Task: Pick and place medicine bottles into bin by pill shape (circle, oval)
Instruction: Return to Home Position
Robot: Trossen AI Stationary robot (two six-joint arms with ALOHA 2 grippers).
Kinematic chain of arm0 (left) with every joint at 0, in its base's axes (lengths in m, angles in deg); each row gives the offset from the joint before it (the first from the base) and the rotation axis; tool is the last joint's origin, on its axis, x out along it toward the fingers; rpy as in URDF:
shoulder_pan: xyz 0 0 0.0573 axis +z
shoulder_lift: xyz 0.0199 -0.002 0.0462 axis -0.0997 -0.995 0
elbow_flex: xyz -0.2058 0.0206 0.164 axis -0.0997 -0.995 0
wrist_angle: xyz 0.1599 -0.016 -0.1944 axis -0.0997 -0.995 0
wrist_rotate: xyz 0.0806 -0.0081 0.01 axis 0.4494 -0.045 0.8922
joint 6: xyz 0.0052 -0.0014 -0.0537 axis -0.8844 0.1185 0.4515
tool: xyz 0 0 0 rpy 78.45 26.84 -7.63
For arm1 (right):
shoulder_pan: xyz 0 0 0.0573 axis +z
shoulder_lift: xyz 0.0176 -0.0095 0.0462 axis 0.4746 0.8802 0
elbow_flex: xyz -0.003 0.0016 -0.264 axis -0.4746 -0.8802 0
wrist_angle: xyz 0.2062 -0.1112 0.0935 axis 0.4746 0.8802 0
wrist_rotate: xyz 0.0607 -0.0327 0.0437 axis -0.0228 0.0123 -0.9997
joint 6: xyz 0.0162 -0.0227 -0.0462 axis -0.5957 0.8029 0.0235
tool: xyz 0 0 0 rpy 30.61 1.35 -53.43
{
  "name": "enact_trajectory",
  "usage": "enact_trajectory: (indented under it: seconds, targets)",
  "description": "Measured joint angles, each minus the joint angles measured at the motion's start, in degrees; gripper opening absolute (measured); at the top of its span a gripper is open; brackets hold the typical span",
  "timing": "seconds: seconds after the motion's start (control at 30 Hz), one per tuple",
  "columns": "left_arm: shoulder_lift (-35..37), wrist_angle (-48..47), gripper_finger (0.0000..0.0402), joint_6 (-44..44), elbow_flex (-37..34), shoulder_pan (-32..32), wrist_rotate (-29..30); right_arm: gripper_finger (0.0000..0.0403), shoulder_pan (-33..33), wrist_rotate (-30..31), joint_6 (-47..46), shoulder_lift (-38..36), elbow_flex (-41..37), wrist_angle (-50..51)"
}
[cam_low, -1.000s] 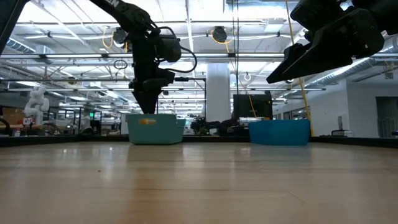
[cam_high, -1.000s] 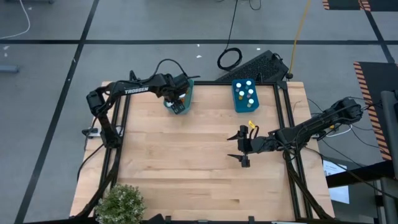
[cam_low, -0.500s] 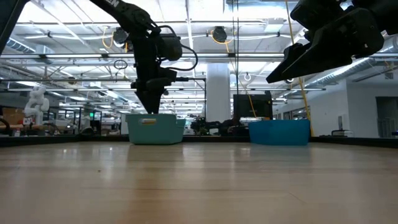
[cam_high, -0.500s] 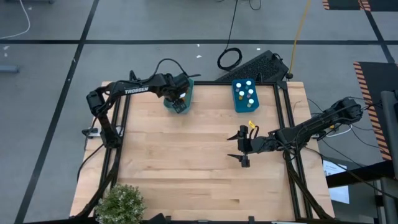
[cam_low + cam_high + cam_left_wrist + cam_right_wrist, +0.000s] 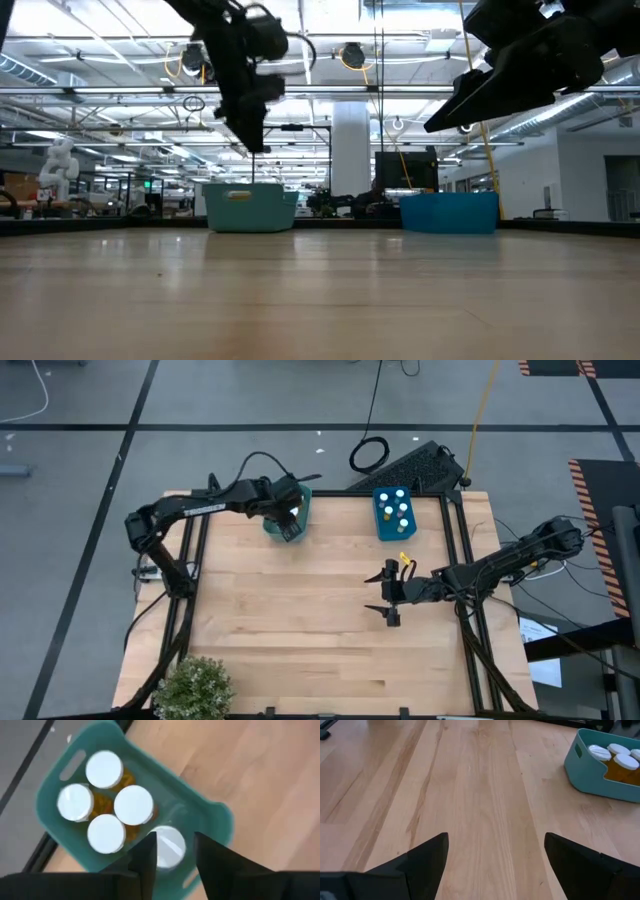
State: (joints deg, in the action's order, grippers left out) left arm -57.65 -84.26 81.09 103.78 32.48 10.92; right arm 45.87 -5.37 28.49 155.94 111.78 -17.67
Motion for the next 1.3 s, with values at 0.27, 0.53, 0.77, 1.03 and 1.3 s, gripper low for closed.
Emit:
enact_trajectory:
  seconds: [0.27,0.53,0.77,1.03,1.3]
  targets:
    - [8.7,1.6,0.0090,-1.6,0.0,-3.4,0.0,0.0322,-1.6,-0.1,0.5,0.0,0.0,-0.5]
    - [18.9,5.0,0.0068,-1.7,-3.2,-8.9,0.3,0.0318,-2.1,-0.3,1.5,-1.6,0.0,-1.0]
    - [27.7,10.9,0.0056,-1.6,-10.2,-13.5,0.5,0.0279,-2.4,-0.3,3.8,-9.0,0.0,-0.6]
    - [34.8,24.0,0.0057,-3.3,-21.5,-18.4,-0.2,0.0212,-4.2,-0.3,8.7,-19.5,0.0,0.3]
    - [35.9,26.8,0.0056,-0.8,-25.4,-21.8,-0.2,0.0140,-4.7,-0.2,10.7,-26.2,0.0,3.5]
